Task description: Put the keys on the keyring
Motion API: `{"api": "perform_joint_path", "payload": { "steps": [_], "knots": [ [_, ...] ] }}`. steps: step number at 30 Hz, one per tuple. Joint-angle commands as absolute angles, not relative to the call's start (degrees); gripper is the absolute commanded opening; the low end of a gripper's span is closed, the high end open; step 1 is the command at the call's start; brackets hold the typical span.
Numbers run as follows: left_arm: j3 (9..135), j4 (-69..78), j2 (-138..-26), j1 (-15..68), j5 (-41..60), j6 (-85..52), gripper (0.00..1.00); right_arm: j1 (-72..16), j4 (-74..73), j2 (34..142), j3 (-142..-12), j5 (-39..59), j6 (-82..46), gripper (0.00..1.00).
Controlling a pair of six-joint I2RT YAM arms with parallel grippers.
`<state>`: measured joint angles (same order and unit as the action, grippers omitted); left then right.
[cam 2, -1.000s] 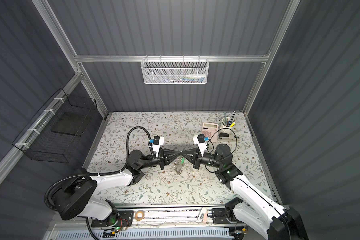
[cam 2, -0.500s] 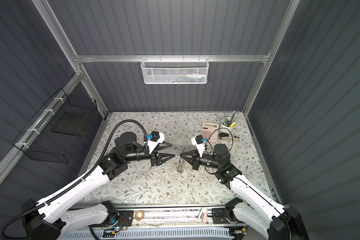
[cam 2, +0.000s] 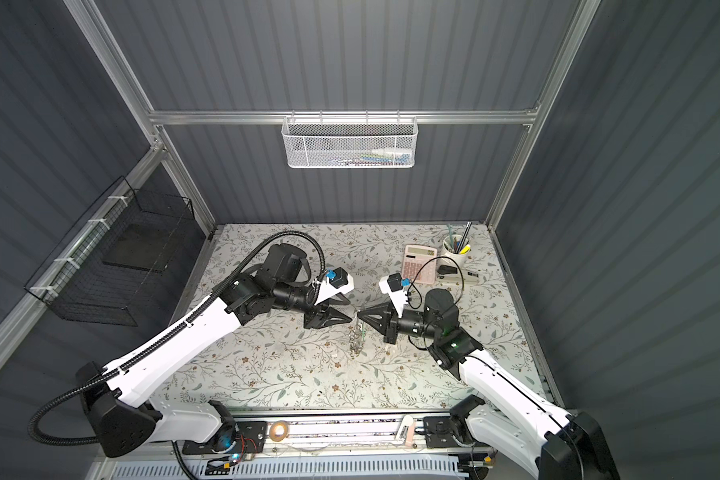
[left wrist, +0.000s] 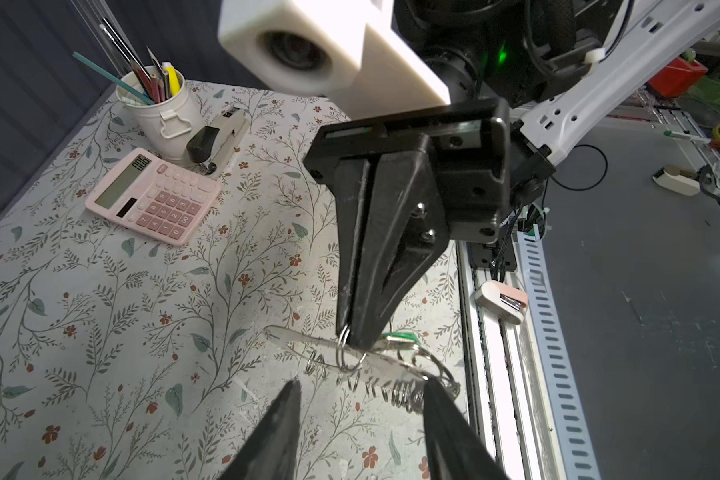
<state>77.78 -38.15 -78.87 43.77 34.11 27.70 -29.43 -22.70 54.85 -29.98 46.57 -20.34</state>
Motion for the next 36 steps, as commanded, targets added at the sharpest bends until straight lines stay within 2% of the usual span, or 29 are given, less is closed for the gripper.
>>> {"api": "perform_joint_path", "payload": {
  "steps": [1, 7, 13, 32, 36],
  "knots": [
    [80.27, -41.96, -79.79, 43.37, 34.8, 30.45, 0.47, -29.78, -25.31, 54.12, -31.56, 47.72, -19.6, 0.0],
    [83.71, -44.65, -82.52, 43.3, 35.83, 31.55, 0.37, -29.91, -25.4, 53.89, -31.56, 47.86, -19.51, 0.0],
    [84.76, -45.4, -84.16, 43.23, 36.19, 32.05, 0.31, -29.94, -25.4, 54.01, -31.52, 47.72, -19.34, 0.0],
    [86.48, -47.86, -87.54, 43.1, 38.32, 32.43, 0.25, -30.15, -25.45, 54.23, -31.47, 47.55, -19.34, 0.0],
    [86.81, -47.72, -88.22, 43.15, 39.16, 32.27, 0.2, -30.14, -25.48, 54.32, -31.54, 47.55, -19.34, 0.0]
  ]
}}
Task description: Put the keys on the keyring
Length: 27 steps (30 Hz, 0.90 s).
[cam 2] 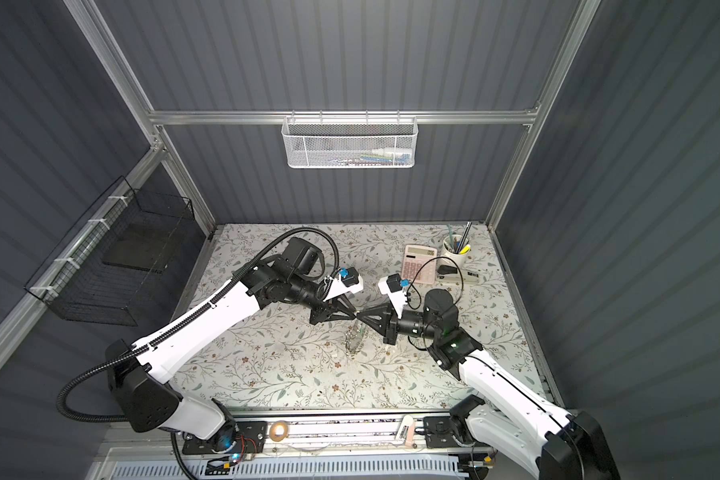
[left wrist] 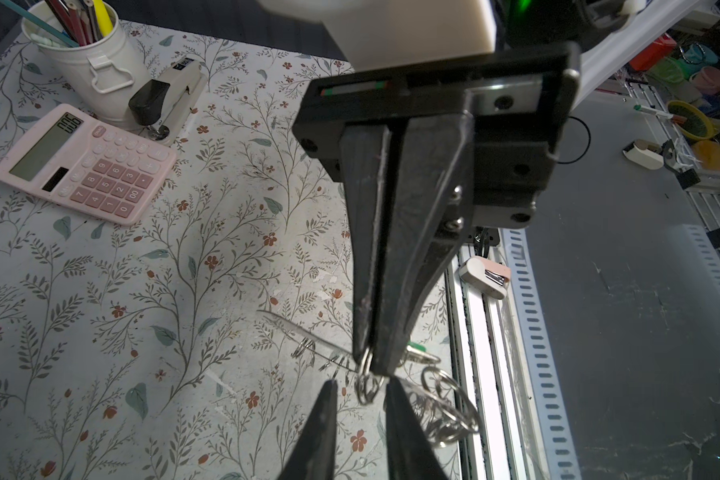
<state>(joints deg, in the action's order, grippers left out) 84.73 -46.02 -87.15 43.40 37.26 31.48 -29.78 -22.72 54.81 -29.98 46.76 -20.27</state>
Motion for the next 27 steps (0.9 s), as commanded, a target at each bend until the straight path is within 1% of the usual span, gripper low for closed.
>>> {"api": "perform_joint_path", "payload": {
  "steps": [1, 5, 7, 9, 17, 20, 21, 24, 27],
  "knots": [
    [86.83, -47.85, -88.46, 43.15, 39.26, 32.26, 0.18, -30.1, -25.49, 54.23, -31.58, 47.55, -19.34, 0.0],
    [87.02, -48.25, -88.99, 43.1, 40.29, 32.17, 0.14, -30.13, -25.4, 54.23, -31.55, 47.55, -19.33, 0.0],
    [86.84, -47.93, -89.11, 43.11, 40.85, 31.54, 0.08, -30.13, -25.4, 54.23, -31.57, 47.46, -19.34, 0.0],
    [86.42, -47.37, -88.94, 43.13, 41.18, 30.63, 0.0, -30.12, -25.31, 54.23, -31.55, 47.38, -19.25, 0.0],
    [81.84, -43.84, -85.9, 43.15, 42.79, 26.62, 0.0, -30.14, -24.98, 54.19, -31.64, 46.59, -19.16, 0.0],
    [76.91, -37.67, -82.44, 43.12, 42.12, 22.98, 0.0, -30.09, -24.96, 54.05, -31.47, 45.9, -19.33, 0.08],
    [75.53, -35.25, -81.32, 43.14, 41.31, 21.58, 0.0, -30.14, -24.96, 53.98, -31.46, 45.65, -19.41, 0.12],
    [72.41, -29.83, -78.83, 43.13, 39.31, 17.71, 0.0, -30.1, -24.43, 53.82, -31.5, 44.77, -19.34, 0.18],
    [69.63, -25.24, -76.62, 43.15, 38.17, 15.04, 0.0, -30.14, -23.91, 53.48, -31.36, 43.37, -19.27, 0.29]
  ]
}}
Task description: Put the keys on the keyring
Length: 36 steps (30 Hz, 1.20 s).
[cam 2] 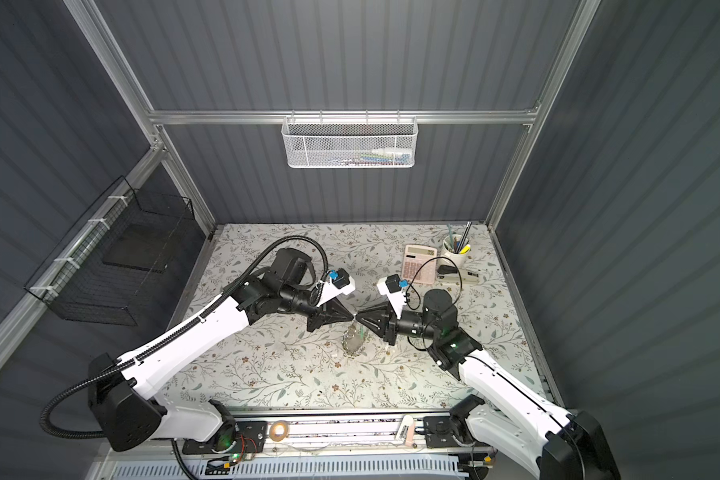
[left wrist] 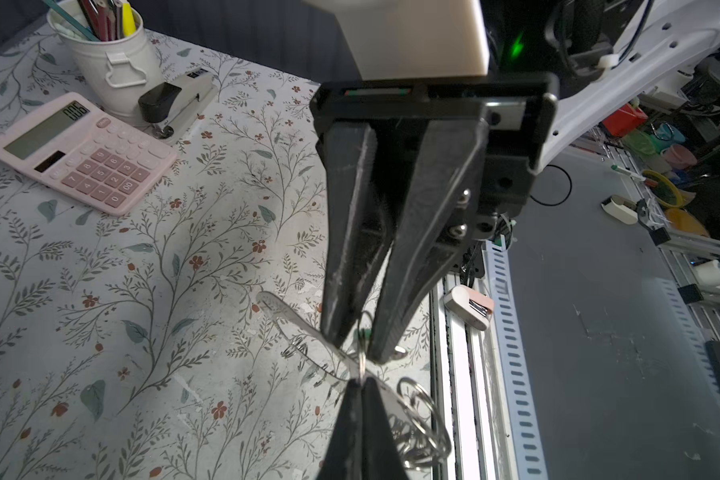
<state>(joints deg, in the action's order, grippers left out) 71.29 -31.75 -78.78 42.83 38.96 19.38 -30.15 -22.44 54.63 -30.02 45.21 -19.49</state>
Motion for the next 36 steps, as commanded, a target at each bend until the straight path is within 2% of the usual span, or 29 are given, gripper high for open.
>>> {"api": "perform_joint_path", "payload": {
  "steps": [1, 6, 13, 19, 31, 36],
  "knots": [
    [68.75, -23.86, -75.86, 43.13, 38.01, 14.38, 0.0, -30.12, -23.69, 53.15, -31.25, 42.6, -19.25, 0.32],
    [64.54, -17.79, -72.56, 43.15, 37.41, 11.09, 0.0, -30.06, -23.8, 52.47, -30.77, 41.39, -19.21, 0.37],
    [59.19, -7.39, -69.22, 43.1, 35.58, 5.15, 0.0, -30.03, -24.04, 54.2, -31.43, 43.24, -19.34, 0.34],
    [53.43, 4.39, -66.75, 43.22, 35.09, -0.85, 0.0, -30.2, -24.06, 55.32, -31.85, 44.46, -19.33, 0.27],
    [45.13, 21.36, -67.06, 43.77, 35.04, -9.22, 0.0, -30.67, -23.78, 55.96, -32.47, 45.29, -19.34, 0.01],
    [43.61, 24.99, -67.74, 43.86, 34.43, -10.72, 0.0, -30.93, -23.08, 56.07, -32.74, 45.22, -18.91, 0.0]
  ]
}}
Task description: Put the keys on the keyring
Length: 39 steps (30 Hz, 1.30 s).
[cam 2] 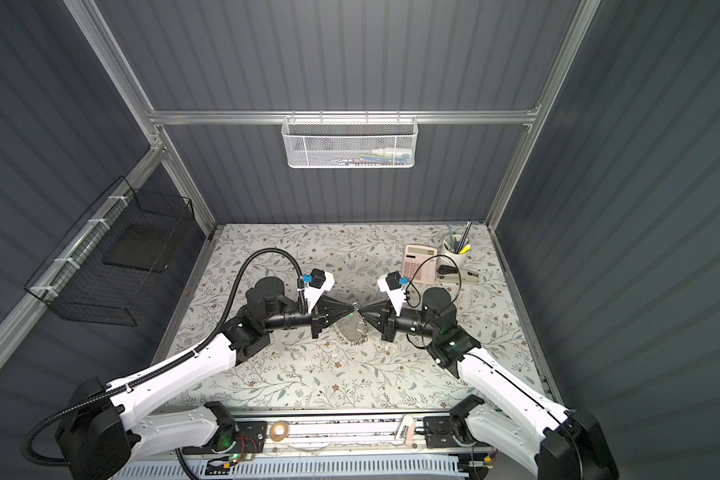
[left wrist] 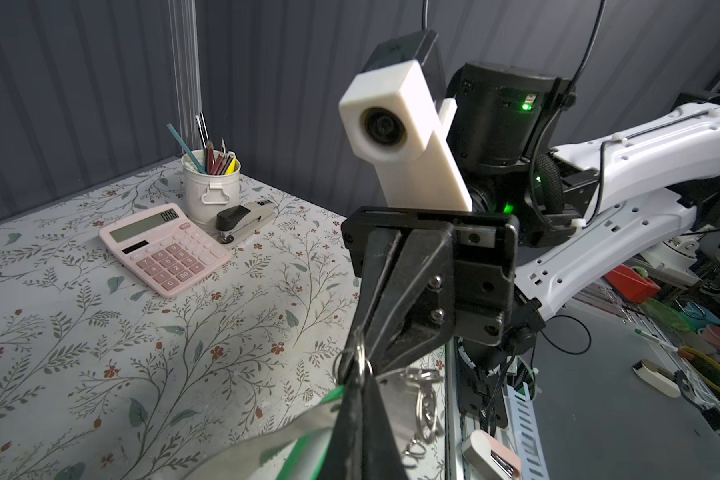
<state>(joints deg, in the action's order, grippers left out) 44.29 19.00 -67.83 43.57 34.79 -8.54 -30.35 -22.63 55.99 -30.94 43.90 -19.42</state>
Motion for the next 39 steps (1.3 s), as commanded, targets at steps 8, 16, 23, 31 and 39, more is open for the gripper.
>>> {"api": "perform_joint_path", "payload": {
  "steps": [8, 16, 23, 31, 39],
  "knots": [
    [41.86, 26.32, -67.53, 43.84, 31.54, -10.82, 0.0, -30.98, -18.08, 55.19, -33.56, 38.03, -17.2, 0.13],
    [40.17, 26.28, -67.27, 43.85, 29.18, -10.18, 0.0, -29.39, -10.82, 55.32, -35.29, 26.08, -16.73, 0.26],
    [38.98, 29.56, -67.5, 43.86, 31.06, -11.08, 0.0, -23.88, -15.82, 51.1, -31.34, 27.91, -21.43, 0.43],
    [37.72, 32.45, -66.97, 43.84, 34.7, -10.31, 0.0, -24.09, -25.56, 49.44, -28.65, 39.85, -23.88, 0.5],
    [38.04, 32.83, -67.67, 43.77, 36.81, -9.93, 0.0, -27.3, -27.69, 51.14, -29.34, 44.55, -22.69, 0.47]
  ]
}}
